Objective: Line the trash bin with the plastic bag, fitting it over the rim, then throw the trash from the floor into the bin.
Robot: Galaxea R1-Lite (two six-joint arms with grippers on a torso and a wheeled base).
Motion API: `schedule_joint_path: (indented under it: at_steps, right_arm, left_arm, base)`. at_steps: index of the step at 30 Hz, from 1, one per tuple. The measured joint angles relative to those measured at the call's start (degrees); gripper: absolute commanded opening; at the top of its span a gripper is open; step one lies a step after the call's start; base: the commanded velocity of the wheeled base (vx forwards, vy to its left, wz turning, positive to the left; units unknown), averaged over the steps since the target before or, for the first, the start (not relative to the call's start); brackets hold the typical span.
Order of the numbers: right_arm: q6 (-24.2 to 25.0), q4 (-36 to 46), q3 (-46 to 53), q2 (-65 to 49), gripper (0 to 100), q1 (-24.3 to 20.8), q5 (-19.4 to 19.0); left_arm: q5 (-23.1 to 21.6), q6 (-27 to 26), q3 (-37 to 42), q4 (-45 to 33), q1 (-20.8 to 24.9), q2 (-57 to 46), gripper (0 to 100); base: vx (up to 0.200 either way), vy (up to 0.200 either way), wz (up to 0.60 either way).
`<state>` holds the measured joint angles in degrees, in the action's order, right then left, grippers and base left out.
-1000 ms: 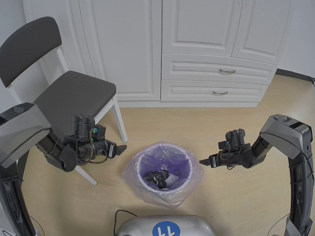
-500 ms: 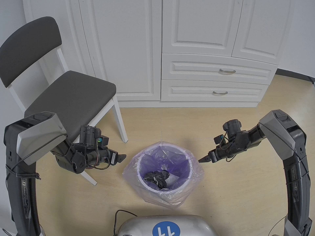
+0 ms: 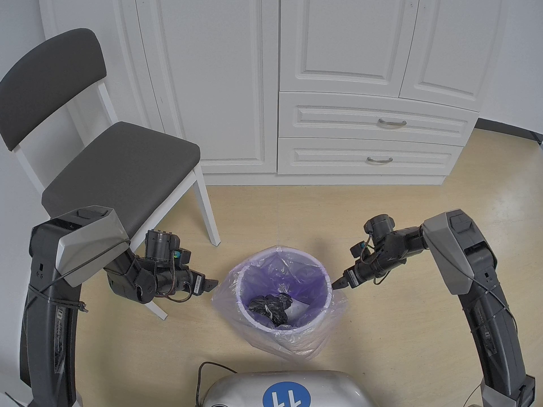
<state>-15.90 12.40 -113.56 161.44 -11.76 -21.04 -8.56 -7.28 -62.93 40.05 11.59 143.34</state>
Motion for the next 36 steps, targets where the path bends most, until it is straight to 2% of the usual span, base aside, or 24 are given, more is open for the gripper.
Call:
schedule_joint_path:
  at_steps: [5, 12, 17, 21, 28, 33, 36]
  right_arm:
    - [1.56, -6.61, -0.87, 3.30, 100, -0.63, -0.09]
    - [10.02, -19.54, -1.02, 6.64, 100, -0.99, 0.27]
    - [11.39, -21.61, -1.05, 8.18, 100, -1.10, 0.41]
    - [11.89, -22.05, -1.05, 8.83, 100, -1.11, 0.46]
    - [12.35, -22.43, -1.05, 9.29, 100, -1.00, 0.49]
    - [12.56, -22.49, -1.05, 9.40, 100, -0.96, 0.49]
    - [12.59, -22.54, -1.05, 9.42, 100, -0.90, 0.51]
  left_arm:
    - [-2.08, 0.02, -0.93, -0.91, -0.29, 1.37, 100]
    - [-3.78, 0.02, -2.19, -4.08, -0.46, 2.41, 100]
    - [-6.13, 0.02, -5.84, -13.09, -0.46, 2.83, 100]
    - [-7.23, -0.20, -12.81, -23.14, -0.52, 3.52, 100]
    - [-7.75, -1.28, -30.98, -38.90, -0.52, 6.94, 100]
    - [-7.83, -2.43, -43.19, -53.37, -0.52, 11.07, 100]
    - [-7.83, -2.88, -47.54, -58.54, -0.52, 13.41, 100]
  base:
    - [0.000, 0.000, 0.00]
    - [0.000, 0.000, 0.00]
    - [0.000, 0.000, 0.00]
    - [0.000, 0.000, 0.00]
    - [0.000, 0.000, 0.00]
    - [0.000, 0.000, 0.00]
    - [0.000, 0.000, 0.00]
